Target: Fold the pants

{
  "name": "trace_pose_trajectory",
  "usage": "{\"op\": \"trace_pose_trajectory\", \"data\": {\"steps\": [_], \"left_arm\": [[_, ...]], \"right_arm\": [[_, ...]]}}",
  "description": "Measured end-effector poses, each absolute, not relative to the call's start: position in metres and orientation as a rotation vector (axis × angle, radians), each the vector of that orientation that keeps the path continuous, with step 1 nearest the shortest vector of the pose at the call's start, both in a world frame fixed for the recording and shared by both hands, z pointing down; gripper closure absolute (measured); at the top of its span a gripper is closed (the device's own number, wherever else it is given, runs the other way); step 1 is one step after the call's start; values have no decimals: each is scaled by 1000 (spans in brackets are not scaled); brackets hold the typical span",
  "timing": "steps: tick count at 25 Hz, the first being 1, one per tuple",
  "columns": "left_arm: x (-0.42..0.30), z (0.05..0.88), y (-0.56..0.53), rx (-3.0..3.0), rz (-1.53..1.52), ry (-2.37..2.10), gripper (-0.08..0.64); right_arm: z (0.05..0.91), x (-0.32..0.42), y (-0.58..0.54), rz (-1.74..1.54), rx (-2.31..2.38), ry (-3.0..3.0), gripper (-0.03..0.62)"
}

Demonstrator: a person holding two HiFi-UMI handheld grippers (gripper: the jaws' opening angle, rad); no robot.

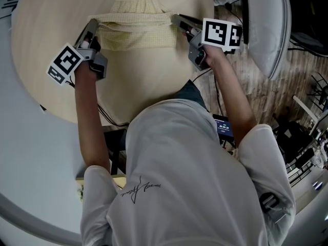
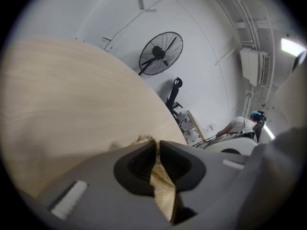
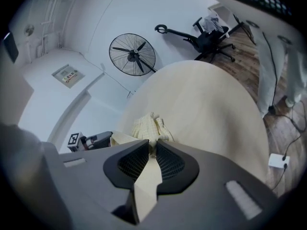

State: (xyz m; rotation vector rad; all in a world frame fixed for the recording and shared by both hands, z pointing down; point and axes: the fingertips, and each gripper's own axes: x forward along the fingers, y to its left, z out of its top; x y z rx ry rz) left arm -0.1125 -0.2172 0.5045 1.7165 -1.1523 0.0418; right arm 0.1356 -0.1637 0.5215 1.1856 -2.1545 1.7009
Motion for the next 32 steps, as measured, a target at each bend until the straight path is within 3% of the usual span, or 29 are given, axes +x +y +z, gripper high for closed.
{"op": "trace_pose_trajectory", "data": {"steps": [19, 24, 32], "left_arm": [[-109, 514, -237, 1727, 10, -1100, 476], [-109, 513, -237, 1690, -93, -1063, 476], [-108, 490, -245, 1730, -267, -1033, 451]], "right_arm": [[524, 141, -176, 1181, 1481, -2033, 546], [515, 142, -177, 1215, 1561, -2065, 543], [490, 159, -185, 1118, 1798, -2137, 377]]}}
